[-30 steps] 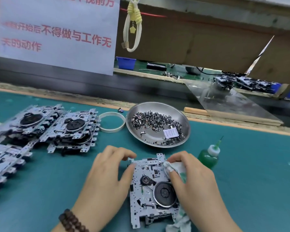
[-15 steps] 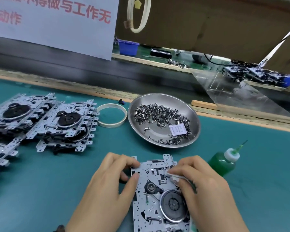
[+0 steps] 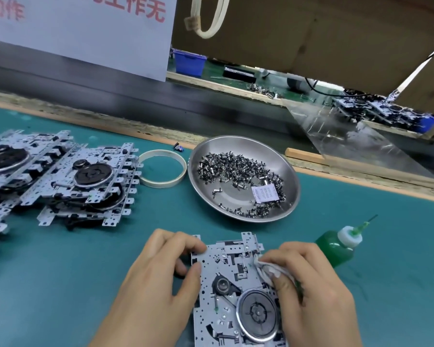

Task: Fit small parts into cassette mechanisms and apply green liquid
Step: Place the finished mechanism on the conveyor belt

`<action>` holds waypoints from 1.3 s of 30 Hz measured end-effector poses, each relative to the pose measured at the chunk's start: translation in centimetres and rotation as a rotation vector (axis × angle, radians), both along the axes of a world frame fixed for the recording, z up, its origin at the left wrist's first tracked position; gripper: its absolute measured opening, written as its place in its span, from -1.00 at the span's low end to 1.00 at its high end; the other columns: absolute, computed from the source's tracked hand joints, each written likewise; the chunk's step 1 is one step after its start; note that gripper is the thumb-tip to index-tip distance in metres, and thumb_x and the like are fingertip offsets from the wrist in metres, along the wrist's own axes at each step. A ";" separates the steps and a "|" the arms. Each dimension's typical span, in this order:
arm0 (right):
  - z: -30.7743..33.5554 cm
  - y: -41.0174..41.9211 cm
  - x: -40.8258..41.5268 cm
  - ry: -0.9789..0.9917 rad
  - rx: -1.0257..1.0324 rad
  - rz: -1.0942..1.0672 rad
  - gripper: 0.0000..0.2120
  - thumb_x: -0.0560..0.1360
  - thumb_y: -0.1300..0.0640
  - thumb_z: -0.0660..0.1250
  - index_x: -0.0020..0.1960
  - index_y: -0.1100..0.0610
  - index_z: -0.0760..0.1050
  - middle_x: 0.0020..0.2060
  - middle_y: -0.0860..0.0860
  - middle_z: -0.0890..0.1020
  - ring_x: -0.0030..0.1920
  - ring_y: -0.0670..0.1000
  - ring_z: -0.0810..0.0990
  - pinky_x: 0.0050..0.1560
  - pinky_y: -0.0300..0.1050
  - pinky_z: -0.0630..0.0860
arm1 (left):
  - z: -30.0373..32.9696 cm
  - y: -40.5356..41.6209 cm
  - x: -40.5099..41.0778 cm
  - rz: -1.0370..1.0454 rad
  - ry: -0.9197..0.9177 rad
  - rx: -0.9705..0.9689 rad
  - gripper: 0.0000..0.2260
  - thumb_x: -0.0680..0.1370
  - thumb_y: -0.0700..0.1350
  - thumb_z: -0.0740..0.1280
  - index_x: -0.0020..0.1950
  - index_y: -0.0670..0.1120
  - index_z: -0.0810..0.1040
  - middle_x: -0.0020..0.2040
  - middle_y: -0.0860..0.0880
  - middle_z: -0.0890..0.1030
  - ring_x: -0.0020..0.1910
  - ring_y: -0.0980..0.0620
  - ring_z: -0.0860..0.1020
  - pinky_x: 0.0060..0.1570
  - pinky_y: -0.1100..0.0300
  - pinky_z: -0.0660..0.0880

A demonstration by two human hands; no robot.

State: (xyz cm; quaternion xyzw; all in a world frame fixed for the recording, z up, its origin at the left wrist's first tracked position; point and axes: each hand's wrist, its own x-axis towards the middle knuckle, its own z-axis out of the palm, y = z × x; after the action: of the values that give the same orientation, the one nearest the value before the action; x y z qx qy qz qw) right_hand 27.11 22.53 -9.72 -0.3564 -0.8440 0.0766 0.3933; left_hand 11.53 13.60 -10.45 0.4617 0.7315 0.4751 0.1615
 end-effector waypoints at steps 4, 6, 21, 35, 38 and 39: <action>0.3 0.0 -0.4 -0.054 0.067 0.029 -0.79 0.34 0.29 0.28 -0.26 0.07 0.66 -0.27 -0.05 0.56 -0.29 -0.15 0.43 -0.21 -0.57 0.31 | 0.1 -0.1 0.1 -0.006 -0.011 0.001 -0.78 0.45 -0.16 0.36 -0.17 0.20 0.50 0.02 0.28 0.37 -0.14 0.26 0.48 -0.24 0.52 0.31; 0.3 0.0 -0.4 -0.102 0.119 0.040 -0.76 0.29 0.34 0.31 -0.26 0.06 0.67 -0.28 -0.03 0.57 -0.34 -0.08 0.48 -0.34 -0.43 0.35 | 0.1 -0.1 0.1 -0.008 -0.009 0.003 -0.79 0.45 -0.16 0.36 -0.17 0.19 0.50 0.02 0.28 0.38 -0.14 0.25 0.48 -0.23 0.52 0.31; -0.5 -0.3 0.5 -0.065 0.129 0.013 -0.65 0.38 0.28 0.15 -0.22 0.03 0.69 -0.14 -0.09 0.43 -0.25 -0.07 0.40 -0.18 -0.55 0.27 | 0.1 -0.3 0.0 -0.022 -0.003 -0.030 -0.80 0.46 -0.13 0.33 -0.16 0.21 0.48 0.01 0.28 0.36 -0.11 0.25 0.47 -0.21 0.52 0.31; 0.2 -0.5 -0.1 0.178 0.003 -0.037 -0.75 0.37 0.14 0.14 -0.13 -0.12 0.53 -0.12 -0.15 0.45 -0.14 -0.33 0.46 -0.20 -0.60 0.34 | 0.9 0.0 0.2 0.003 -0.296 -0.147 -0.73 0.43 -0.13 0.40 -0.05 0.22 0.43 -0.04 0.15 0.48 -0.44 0.19 0.55 -0.33 0.50 0.36; 0.4 -0.4 -0.1 0.202 -0.003 -0.051 -0.71 0.31 0.18 0.06 -0.13 -0.13 0.44 -0.09 -0.19 0.44 -0.06 -0.40 0.42 -0.17 -0.65 0.29 | 1.2 0.1 0.2 -0.003 -0.421 -0.217 -0.62 0.42 -0.12 0.42 0.05 0.25 0.35 -0.03 0.18 0.52 -0.45 0.13 0.57 -0.30 0.45 0.39; 0.3 -0.4 0.0 0.192 -0.016 -0.058 -0.70 0.30 0.19 0.05 -0.16 -0.13 0.44 -0.09 -0.16 0.45 -0.06 -0.37 0.44 -0.17 -0.63 0.30 | 1.3 0.1 0.1 -0.010 -0.457 -0.221 -0.59 0.42 -0.15 0.42 0.08 0.25 0.35 -0.04 0.19 0.53 -0.45 0.09 0.58 -0.30 0.41 0.40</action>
State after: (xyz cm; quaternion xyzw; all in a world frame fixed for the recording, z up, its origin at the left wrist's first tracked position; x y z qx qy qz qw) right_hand 27.06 22.15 -9.38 -0.3748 -0.7913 0.1055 0.4715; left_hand 11.60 13.72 -9.14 0.3257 0.7211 0.4836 0.3744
